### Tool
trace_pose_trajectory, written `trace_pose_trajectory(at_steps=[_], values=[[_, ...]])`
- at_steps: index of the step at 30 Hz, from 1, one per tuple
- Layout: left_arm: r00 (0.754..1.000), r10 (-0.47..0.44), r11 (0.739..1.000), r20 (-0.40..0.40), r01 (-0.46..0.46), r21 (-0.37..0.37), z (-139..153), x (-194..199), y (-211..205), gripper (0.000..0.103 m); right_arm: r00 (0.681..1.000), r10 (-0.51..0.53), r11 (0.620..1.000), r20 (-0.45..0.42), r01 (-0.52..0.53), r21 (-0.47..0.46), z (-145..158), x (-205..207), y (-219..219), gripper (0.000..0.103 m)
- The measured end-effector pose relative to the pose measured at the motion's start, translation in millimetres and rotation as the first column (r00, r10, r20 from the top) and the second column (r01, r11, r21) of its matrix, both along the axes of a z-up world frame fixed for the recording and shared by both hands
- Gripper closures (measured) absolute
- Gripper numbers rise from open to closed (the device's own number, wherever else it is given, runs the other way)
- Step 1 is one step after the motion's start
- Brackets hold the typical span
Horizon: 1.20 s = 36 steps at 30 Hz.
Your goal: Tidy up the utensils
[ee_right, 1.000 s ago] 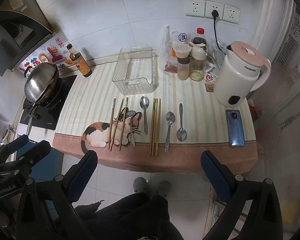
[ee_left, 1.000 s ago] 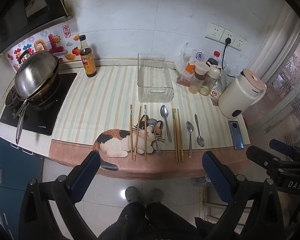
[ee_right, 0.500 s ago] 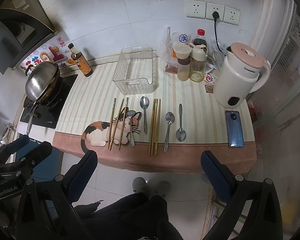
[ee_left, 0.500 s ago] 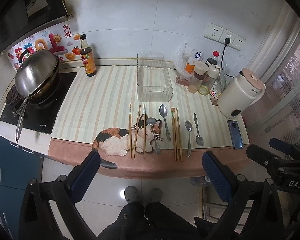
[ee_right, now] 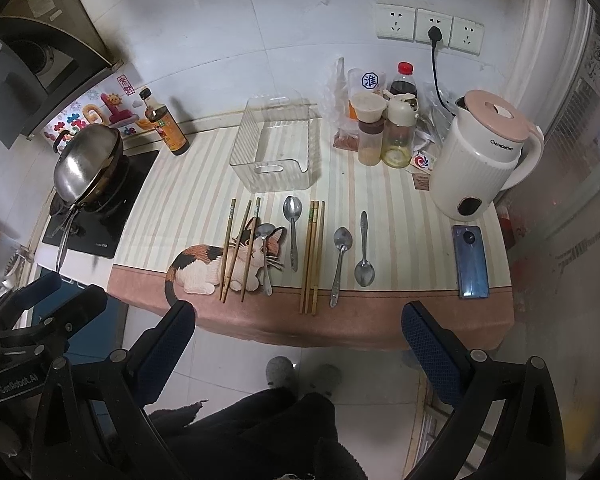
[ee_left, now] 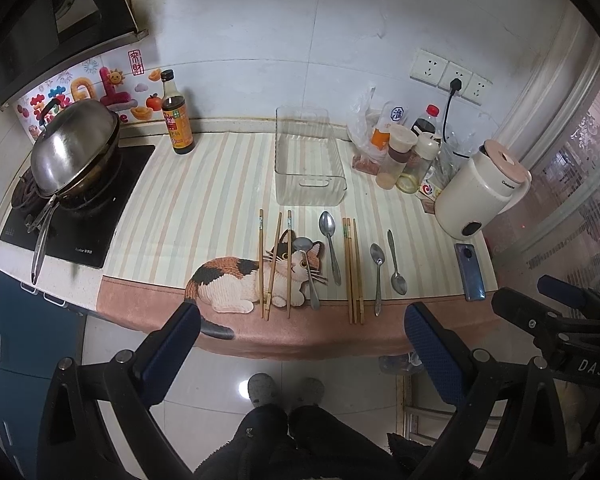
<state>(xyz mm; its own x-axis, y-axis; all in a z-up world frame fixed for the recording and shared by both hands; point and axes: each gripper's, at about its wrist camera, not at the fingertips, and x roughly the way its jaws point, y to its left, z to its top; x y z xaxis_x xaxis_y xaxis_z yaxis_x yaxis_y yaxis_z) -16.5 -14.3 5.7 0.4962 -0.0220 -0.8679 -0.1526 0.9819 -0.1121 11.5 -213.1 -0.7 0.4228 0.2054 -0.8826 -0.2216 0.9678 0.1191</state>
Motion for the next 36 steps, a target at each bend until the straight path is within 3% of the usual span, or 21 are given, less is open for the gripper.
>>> trace_pose_trajectory(at_steps=[2, 4, 10, 12, 16, 19, 20, 24, 28, 33, 34, 36], values=[[1.000, 0.012, 1.000, 0.018, -0.012, 0.029, 0, 3, 0, 0.000, 1.000, -0.018, 1.000, 0.001, 0.018, -0.002, -1, 5, 1, 0.000], [0.998, 0.039, 0.994, 0.045, -0.043, 0.104, -2, 10, 2, 0.000, 0.999, -0.041, 0.999, 0.007, 0.041, -0.015, -7, 12, 3, 0.000], [0.990, 0.131, 0.949, 0.059, -0.142, 0.281, -33, 50, 26, 0.000, 0.993, -0.118, 0.991, 0.029, 0.119, -0.063, -45, 47, 12, 0.002], [0.988, 0.151, 0.946, 0.021, -0.150, 0.287, -52, 67, 43, 0.000, 0.991, -0.134, 0.988, 0.013, 0.135, -0.069, -65, 62, 15, 0.010], [0.984, 0.162, 0.955, -0.080, -0.136, 0.265, -100, 97, 64, 0.000, 0.987, -0.151, 0.986, -0.055, 0.147, -0.077, -112, 97, 22, 0.039], [0.973, 0.142, 0.973, -0.180, -0.105, 0.203, -144, 122, 75, 0.004, 0.979, -0.157, 0.986, -0.128, 0.148, -0.075, -156, 124, 28, 0.061], [0.969, 0.134, 0.979, -0.206, -0.097, 0.178, -156, 128, 77, 0.012, 0.976, -0.161, 0.986, -0.149, 0.153, -0.065, -169, 130, 28, 0.067], [0.941, 0.090, 0.994, -0.325, -0.063, 0.092, -215, 155, 75, 0.042, 0.952, -0.199, 0.980, -0.233, 0.190, -0.060, -219, 156, 28, 0.068], [0.907, 0.072, 0.997, -0.414, -0.065, 0.031, -267, 176, 76, 0.059, 0.927, -0.211, 0.977, -0.309, 0.203, -0.059, -260, 179, 28, 0.068], [0.894, 0.070, 0.997, -0.443, -0.076, 0.006, -296, 193, 82, 0.072, 0.911, -0.207, 0.978, -0.356, 0.185, -0.097, -295, 198, 38, 0.070], [0.900, 0.064, 0.997, -0.431, -0.081, -0.021, -297, 195, 84, 0.077, 0.909, -0.205, 0.978, -0.364, 0.179, -0.105, -301, 200, 41, 0.072], [0.894, 0.066, 0.997, -0.443, -0.075, -0.003, -301, 198, 85, 0.090, 0.905, -0.197, 0.978, -0.376, 0.158, -0.134, -314, 203, 47, 0.077]])
